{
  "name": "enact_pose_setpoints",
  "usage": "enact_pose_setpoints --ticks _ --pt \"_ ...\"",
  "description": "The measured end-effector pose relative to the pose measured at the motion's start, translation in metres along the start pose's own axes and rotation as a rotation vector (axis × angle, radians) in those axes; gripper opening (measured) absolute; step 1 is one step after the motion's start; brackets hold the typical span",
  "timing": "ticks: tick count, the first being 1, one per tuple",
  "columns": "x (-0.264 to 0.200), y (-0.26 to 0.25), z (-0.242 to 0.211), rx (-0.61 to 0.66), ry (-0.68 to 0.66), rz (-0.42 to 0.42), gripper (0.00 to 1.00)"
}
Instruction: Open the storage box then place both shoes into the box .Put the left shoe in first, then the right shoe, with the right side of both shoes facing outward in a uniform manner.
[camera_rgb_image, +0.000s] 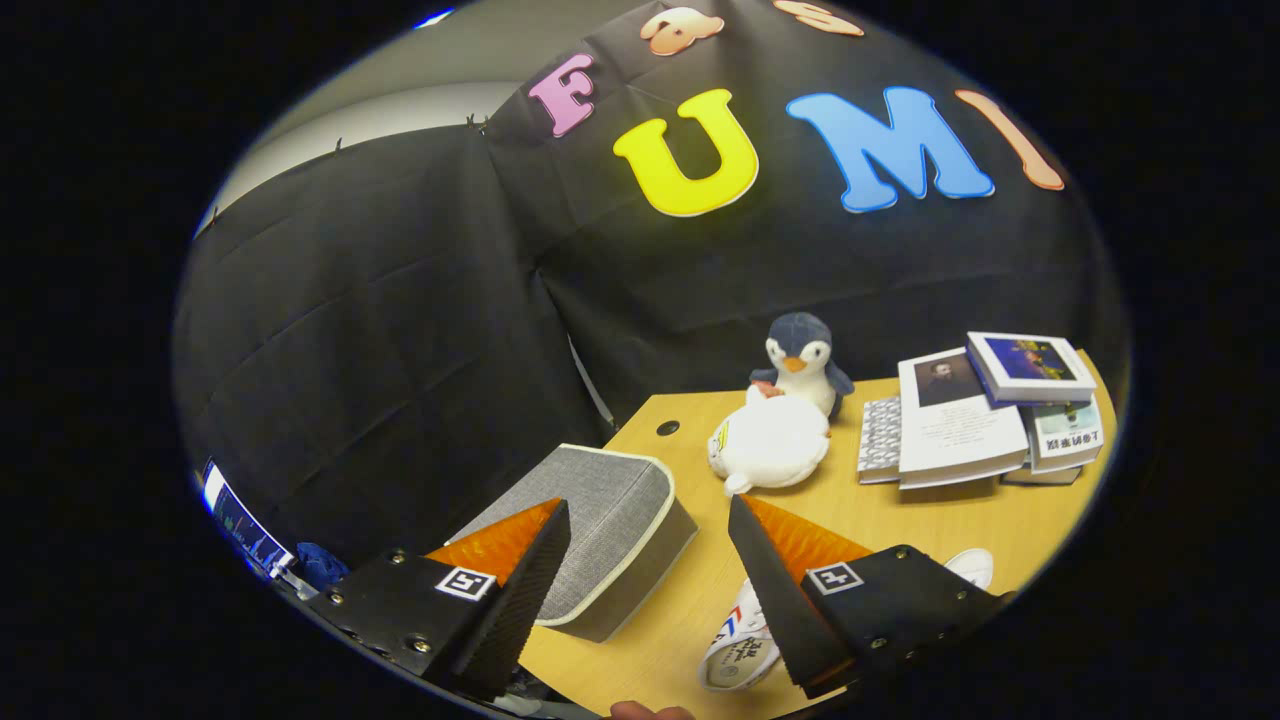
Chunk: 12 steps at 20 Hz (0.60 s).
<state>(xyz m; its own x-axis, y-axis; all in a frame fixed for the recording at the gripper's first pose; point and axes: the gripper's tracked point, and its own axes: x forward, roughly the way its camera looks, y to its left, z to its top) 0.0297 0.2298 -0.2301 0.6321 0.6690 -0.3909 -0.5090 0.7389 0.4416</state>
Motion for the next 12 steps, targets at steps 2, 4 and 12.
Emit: enact_pose_setpoints --ticks 2,4,12 --pt "0.015 0.001 -0.021 0.058 0.055 0.016 0.97" --pt "0.029 0.004 -0.037 0.1 0.106 0.041 0.97" --pt "0.081 0.03 -0.082 0.338 0.279 0.173 0.97"
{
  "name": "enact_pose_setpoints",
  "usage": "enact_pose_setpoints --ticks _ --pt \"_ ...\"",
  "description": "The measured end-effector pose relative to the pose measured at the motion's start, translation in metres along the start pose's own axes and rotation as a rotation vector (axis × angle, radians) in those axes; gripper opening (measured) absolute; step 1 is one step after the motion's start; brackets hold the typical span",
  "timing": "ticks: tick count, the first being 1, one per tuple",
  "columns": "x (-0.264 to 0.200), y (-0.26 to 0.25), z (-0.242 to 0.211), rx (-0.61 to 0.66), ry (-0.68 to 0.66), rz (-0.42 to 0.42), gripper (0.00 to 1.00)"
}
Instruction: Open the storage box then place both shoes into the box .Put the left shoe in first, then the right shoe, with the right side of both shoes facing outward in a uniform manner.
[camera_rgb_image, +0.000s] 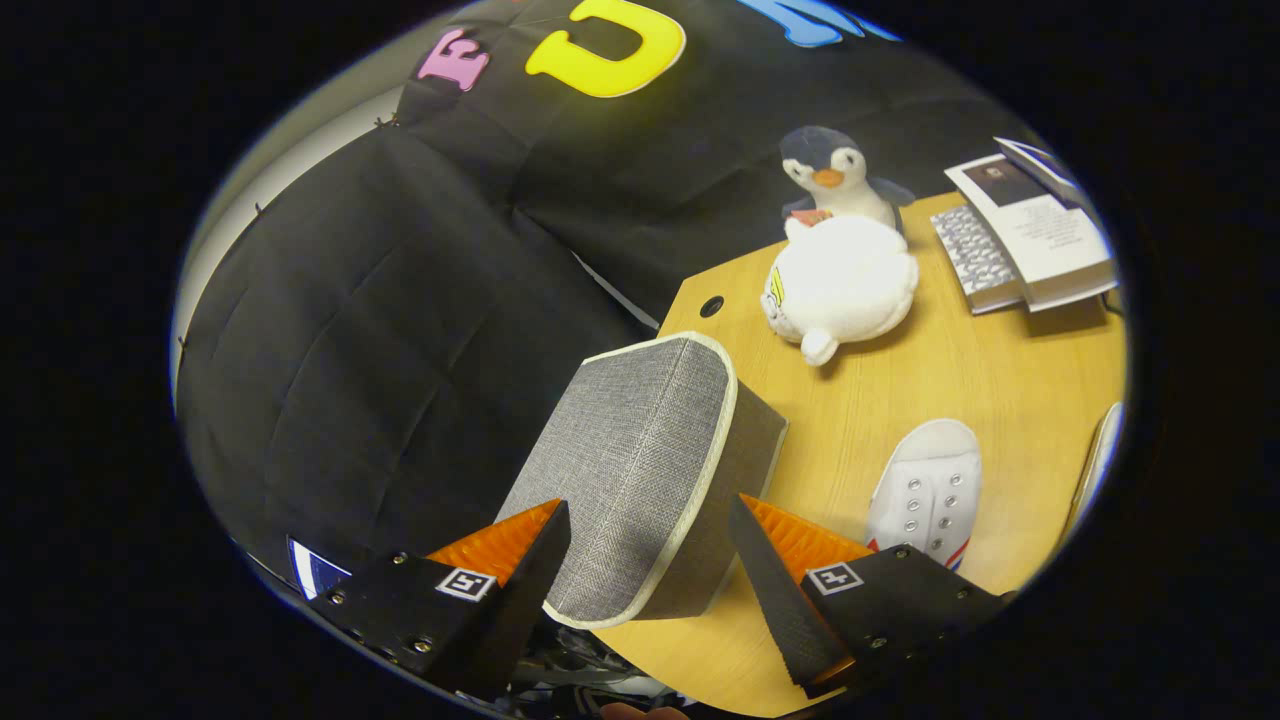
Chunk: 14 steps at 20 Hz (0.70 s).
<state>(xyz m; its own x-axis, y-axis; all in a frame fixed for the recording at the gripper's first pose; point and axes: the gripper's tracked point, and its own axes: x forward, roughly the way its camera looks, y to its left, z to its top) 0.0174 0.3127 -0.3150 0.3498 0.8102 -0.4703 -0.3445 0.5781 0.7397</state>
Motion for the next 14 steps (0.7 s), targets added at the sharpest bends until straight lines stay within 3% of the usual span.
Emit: enact_pose_setpoints --ticks 6,11,12,13,14 --pt "0.037 -0.004 -0.025 0.149 0.093 0.051 0.97" --pt "0.045 0.011 -0.016 0.339 0.087 0.146 0.94" --pt "0.044 0.012 -0.016 0.343 0.089 0.155 0.83" --pt "0.043 0.01 -0.014 0.325 0.082 0.154 0.83" --pt "0.04 0.007 -0.009 0.32 0.063 0.147 0.73"
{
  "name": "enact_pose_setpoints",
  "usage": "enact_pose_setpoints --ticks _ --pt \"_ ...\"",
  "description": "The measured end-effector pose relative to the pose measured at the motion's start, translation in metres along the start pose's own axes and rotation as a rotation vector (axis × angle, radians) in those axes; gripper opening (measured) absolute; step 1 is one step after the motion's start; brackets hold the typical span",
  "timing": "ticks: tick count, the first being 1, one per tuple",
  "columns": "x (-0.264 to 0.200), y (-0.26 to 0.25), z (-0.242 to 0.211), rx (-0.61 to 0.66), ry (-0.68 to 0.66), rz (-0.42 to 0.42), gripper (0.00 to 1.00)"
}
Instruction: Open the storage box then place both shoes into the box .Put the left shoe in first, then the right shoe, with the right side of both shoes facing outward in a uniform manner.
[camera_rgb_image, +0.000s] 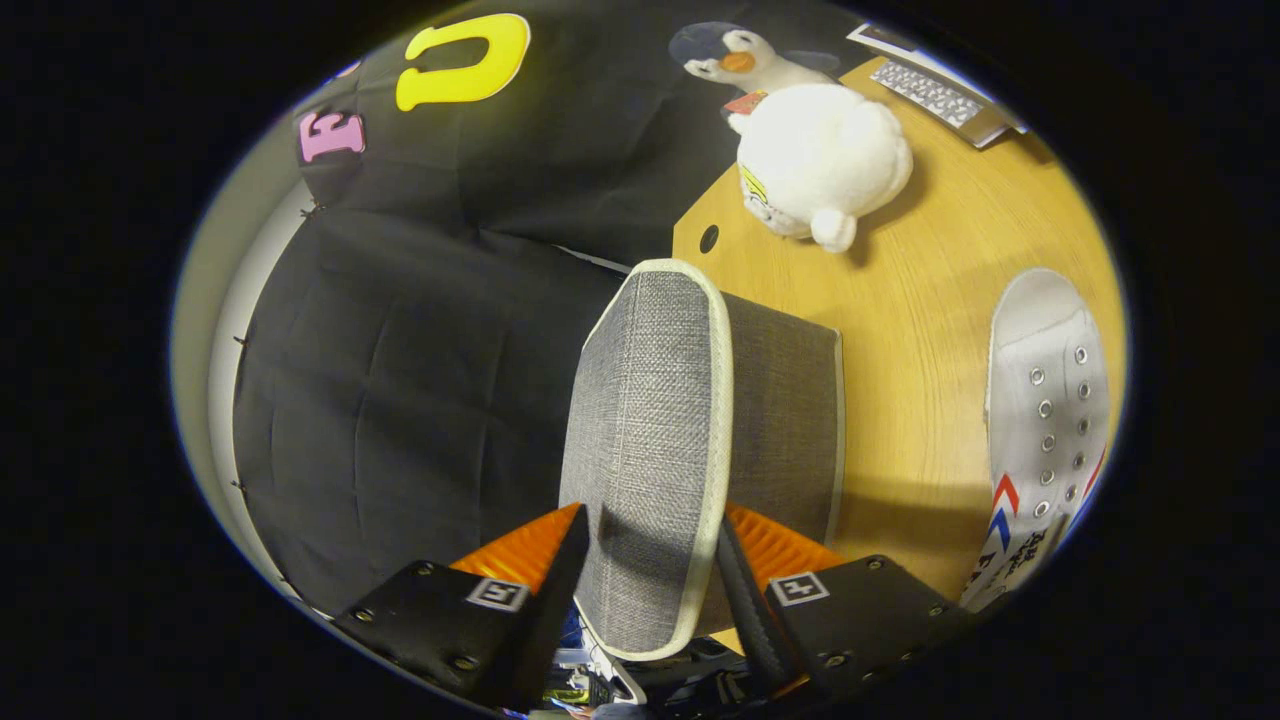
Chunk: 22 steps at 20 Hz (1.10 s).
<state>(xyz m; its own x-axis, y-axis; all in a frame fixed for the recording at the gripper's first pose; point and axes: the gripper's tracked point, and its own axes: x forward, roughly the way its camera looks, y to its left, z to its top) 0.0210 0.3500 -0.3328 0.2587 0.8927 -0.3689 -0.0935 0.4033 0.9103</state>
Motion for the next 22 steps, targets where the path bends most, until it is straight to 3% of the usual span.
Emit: enact_pose_setpoints --ticks 3,4,14,22 --pt "-0.012 0.01 0.012 0.05 -0.019 0.012 0.21" --pt "-0.014 0.017 0.014 0.049 -0.012 0.029 0.16" --pt "-0.012 0.121 0.027 -0.183 0.014 0.1 0.16" --pt "0.052 0.208 0.02 -0.314 0.053 0.14 0.16"
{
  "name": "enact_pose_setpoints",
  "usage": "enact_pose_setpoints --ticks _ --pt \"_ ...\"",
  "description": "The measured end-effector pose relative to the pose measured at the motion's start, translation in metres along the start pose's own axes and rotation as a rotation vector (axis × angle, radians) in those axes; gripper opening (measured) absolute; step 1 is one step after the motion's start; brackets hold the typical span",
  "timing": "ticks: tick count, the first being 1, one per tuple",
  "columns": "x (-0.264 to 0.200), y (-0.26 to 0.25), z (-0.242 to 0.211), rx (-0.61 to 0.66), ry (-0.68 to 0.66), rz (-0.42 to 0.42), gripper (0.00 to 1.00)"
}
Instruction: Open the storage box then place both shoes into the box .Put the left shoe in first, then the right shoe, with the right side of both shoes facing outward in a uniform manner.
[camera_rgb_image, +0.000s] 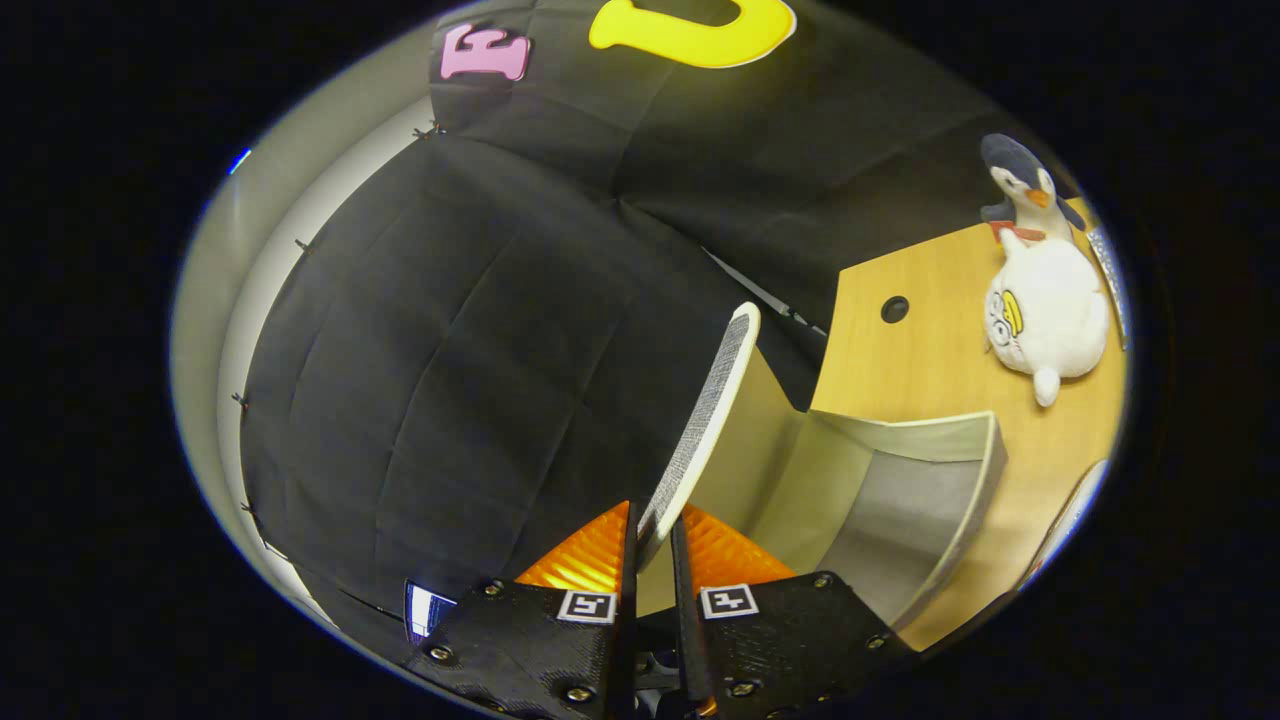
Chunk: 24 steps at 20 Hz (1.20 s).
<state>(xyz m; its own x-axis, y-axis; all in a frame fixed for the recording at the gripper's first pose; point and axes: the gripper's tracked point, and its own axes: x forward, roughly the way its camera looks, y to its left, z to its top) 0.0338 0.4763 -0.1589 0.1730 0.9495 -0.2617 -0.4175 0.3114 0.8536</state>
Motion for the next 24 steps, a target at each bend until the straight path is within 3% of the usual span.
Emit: enact_pose_setpoints --ticks 8,9,11,13,15,17,19,20,24 --pt "0.095 0.041 -0.02 -0.057 0.065 -0.014 0.18" --pt "0.101 0.044 -0.022 -0.062 0.075 -0.015 0.24" --pt "0.113 0.046 -0.028 -0.06 0.105 -0.026 0.25" --pt "0.127 0.044 -0.031 -0.051 0.123 -0.05 0.45" --pt "0.134 0.044 -0.029 -0.048 0.128 -0.062 0.51" --pt "0.128 0.042 -0.026 -0.054 0.124 -0.069 0.66" --pt "0.123 0.038 -0.026 -0.071 0.12 -0.084 0.67" --pt "0.119 0.036 -0.027 -0.076 0.114 -0.095 0.76" --pt "0.087 0.028 -0.016 -0.084 0.085 -0.13 0.77"
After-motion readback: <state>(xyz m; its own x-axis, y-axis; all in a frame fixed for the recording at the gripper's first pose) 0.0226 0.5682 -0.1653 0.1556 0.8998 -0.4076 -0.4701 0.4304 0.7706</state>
